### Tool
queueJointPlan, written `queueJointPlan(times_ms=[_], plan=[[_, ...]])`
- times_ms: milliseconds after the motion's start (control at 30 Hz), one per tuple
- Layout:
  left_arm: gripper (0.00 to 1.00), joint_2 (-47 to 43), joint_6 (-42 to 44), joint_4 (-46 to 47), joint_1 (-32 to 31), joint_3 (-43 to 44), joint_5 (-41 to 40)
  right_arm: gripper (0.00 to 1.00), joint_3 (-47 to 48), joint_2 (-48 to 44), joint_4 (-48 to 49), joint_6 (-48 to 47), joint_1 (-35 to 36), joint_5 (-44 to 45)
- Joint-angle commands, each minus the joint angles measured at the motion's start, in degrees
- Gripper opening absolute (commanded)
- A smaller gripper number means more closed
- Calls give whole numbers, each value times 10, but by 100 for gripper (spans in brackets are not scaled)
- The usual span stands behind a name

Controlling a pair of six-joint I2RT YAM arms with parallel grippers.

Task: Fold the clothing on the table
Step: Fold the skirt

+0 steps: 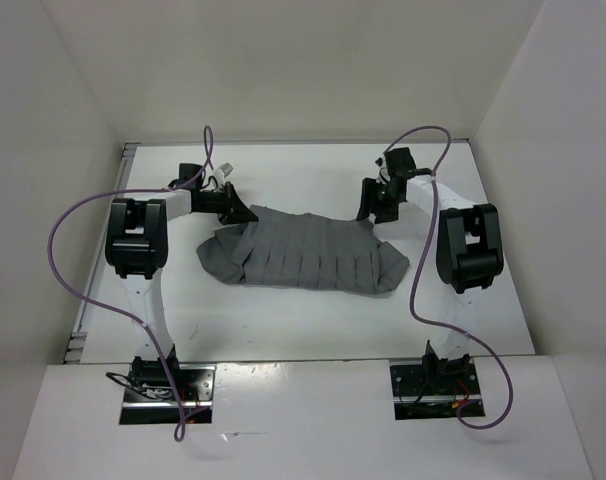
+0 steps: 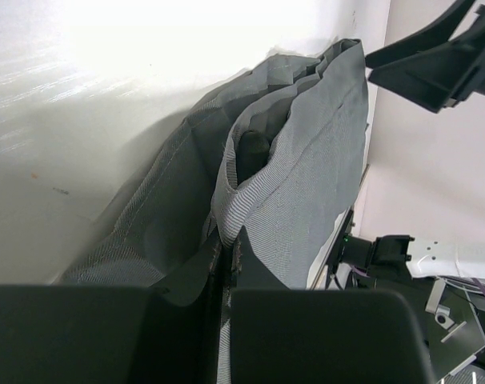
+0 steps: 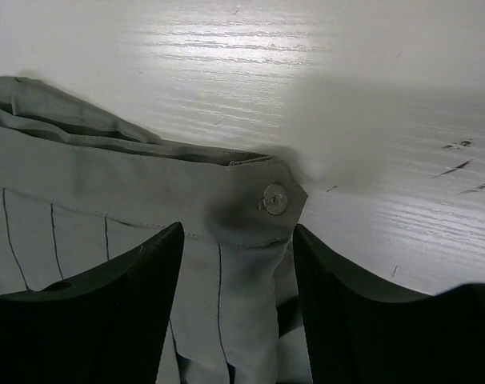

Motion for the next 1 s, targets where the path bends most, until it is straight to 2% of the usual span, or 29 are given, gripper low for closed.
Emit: queueJointPlan(times_ms=[0,133,233,267,367,433,567,700,733,767,833,867,933,967], plan=[[0,2,14,8,3,2,20,62,7,18,13,-13,4,-12],[0,7,14,8,3,2,25,55,37,57,8,-13,4,-27],[0,13,14,8,3,2,31,43,37,57,3,-18,10,-34],[0,13,14,8,3,2,31,27,37,57,3,-18,15,-34],[0,13,14,8,3,7,45,0,37,27,3,-18,15,-22],[0,13,14,3,3,22,73,0,37,-4,-3,-12,20,2],[0,-31,-15,3,3,77,68,0,98,-77,-29,-5,20,62],[0,-31,-57,-4,3,203,58,0,255,-60,-76,1,8,103],[0,-22,-70,-4,3,266,58,0,285,-53,-84,1,8,123],[0,-10,-81,-4,3,301,58,0,342,-48,-97,1,8,132],[0,-4,-110,-4,8,373,64,0,398,-40,-103,8,8,165],[0,11,-116,-10,8,450,64,0,446,-40,-103,8,8,172],[0,34,-117,-49,8,541,58,0,490,-45,-103,8,8,178],[0,45,-117,-69,8,643,58,0,526,-55,-113,8,8,178]])
